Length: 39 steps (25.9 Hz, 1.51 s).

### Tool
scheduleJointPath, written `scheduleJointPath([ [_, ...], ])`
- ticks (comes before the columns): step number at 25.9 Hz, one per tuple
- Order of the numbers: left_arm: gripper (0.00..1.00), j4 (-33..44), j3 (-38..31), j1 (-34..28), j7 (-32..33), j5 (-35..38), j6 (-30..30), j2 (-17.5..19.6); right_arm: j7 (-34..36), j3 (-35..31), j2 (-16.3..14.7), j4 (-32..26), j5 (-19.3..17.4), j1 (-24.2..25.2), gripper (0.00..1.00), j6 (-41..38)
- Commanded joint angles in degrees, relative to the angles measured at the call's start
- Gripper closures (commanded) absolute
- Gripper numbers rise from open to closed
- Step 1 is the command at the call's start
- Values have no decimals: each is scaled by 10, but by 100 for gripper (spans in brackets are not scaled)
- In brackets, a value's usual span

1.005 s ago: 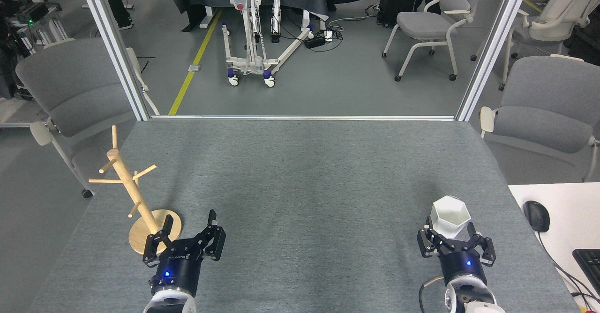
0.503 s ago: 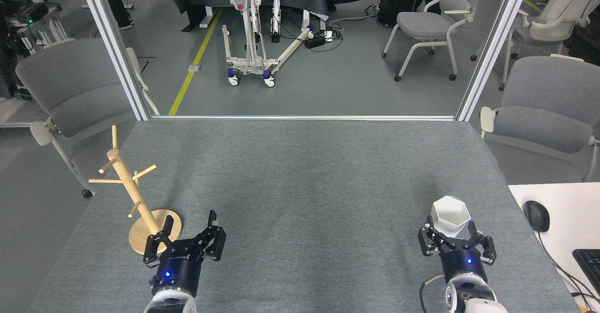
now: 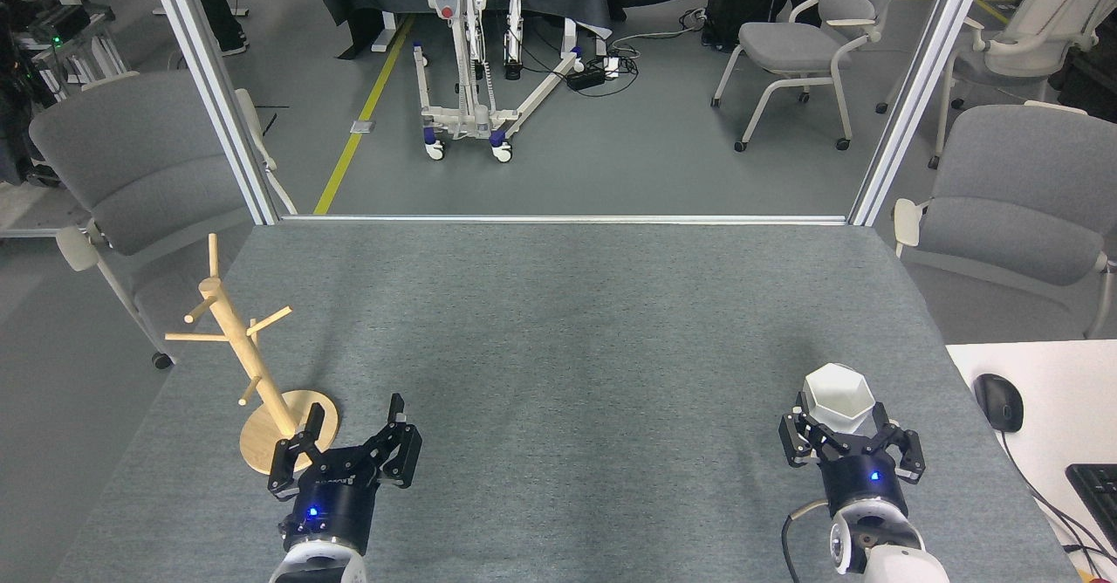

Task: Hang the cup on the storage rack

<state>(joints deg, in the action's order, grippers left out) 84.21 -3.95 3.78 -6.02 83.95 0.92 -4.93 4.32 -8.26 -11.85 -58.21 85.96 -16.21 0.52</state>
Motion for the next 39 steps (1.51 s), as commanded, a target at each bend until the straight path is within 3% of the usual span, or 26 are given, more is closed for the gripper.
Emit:
scheduleJointPath([
  [1, 1, -5, 0, 0, 0, 1, 1, 1, -1, 0, 0, 7, 0, -6, 1, 0],
  [34, 1, -22, 0, 11, 0, 0, 1, 0, -1, 2, -19, 36, 0, -20, 1, -1],
  [39, 1, -23, 1, 11, 0, 0, 1, 0, 0, 28, -30, 53, -2, -26, 1, 1],
])
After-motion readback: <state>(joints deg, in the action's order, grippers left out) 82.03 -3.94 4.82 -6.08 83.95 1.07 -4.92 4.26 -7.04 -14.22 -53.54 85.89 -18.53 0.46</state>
